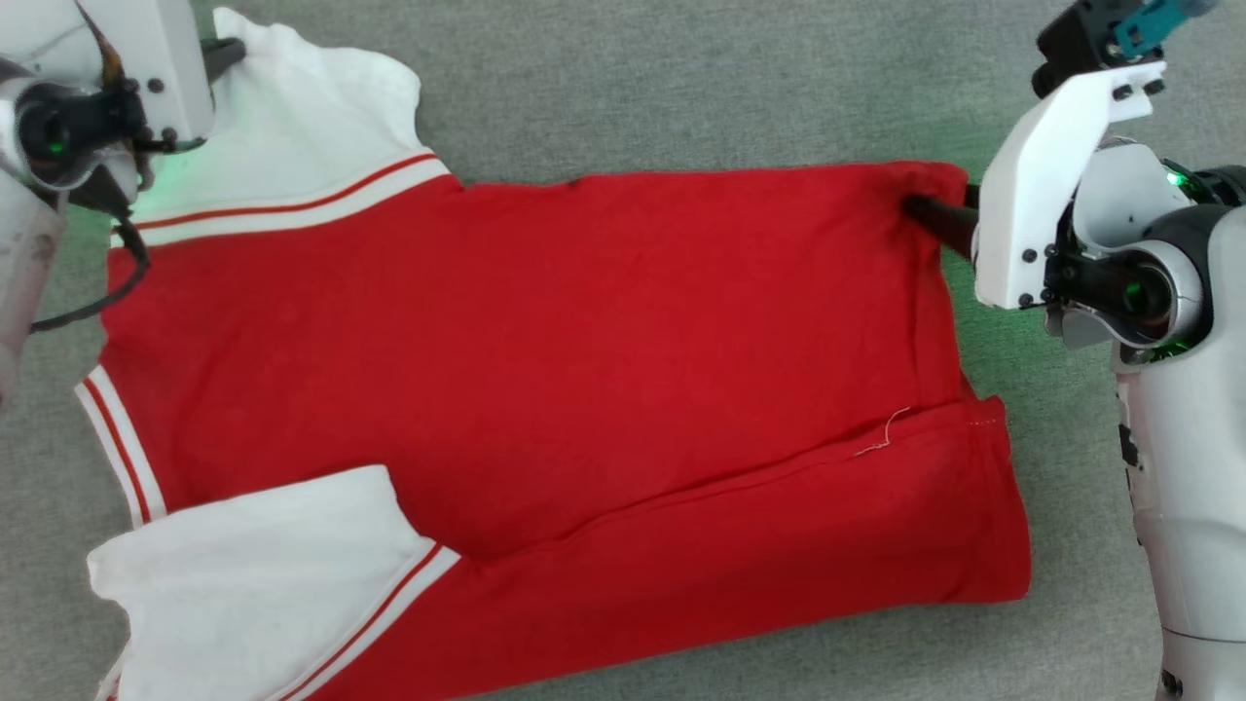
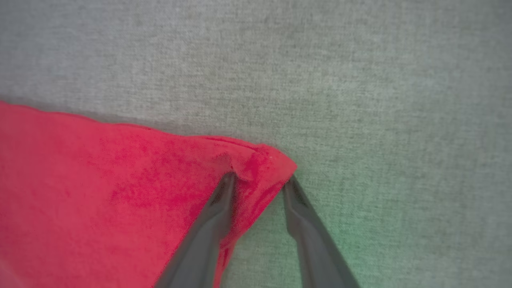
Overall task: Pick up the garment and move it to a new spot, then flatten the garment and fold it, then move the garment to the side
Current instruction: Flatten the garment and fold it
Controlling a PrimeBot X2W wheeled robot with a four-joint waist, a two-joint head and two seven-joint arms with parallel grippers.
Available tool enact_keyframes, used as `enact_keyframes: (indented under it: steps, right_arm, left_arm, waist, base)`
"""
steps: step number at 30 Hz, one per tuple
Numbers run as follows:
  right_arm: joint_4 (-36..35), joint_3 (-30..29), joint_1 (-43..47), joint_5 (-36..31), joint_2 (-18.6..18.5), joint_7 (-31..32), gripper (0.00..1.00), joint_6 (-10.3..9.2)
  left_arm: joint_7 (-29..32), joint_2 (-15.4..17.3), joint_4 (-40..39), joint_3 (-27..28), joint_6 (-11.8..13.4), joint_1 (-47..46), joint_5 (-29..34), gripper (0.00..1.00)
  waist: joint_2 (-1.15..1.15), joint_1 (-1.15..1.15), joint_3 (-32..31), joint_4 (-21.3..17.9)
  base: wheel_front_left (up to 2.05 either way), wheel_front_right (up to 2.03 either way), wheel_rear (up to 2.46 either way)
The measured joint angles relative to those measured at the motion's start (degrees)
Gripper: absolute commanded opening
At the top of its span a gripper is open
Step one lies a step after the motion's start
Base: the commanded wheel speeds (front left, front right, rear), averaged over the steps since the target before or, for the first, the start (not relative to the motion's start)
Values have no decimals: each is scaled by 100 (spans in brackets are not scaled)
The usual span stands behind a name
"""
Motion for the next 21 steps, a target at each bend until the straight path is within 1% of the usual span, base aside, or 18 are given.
enact_keyframes:
  steps: [5,9,15,21]
  right_arm:
    - [143,-10,-85,63,-18,-133,0,1]
    - [155,22,-90,79,-136,-355,0,1]
    - [-122,182,189,346,-477,-650,0,1]
    - [-575,333,694,621,-980,-842,0,2]
  left_arm:
    - [-118,-92,107,22,-74,-18,-36,0]
    - [-219,-104,120,38,-148,-14,-54,0]
    - [-255,5,-68,63,-231,3,-126,0]
    - [-201,225,-538,65,-250,266,-224,0]
  waist:
    - [0,0,-35,53]
    - [0,0,-123,102]
    - [0,0,-362,220]
    - [0,0,-668,393]
  base:
    - [0,0,0]
    - [0,0,0]
    - [0,0,0]
    - [0,0,0]
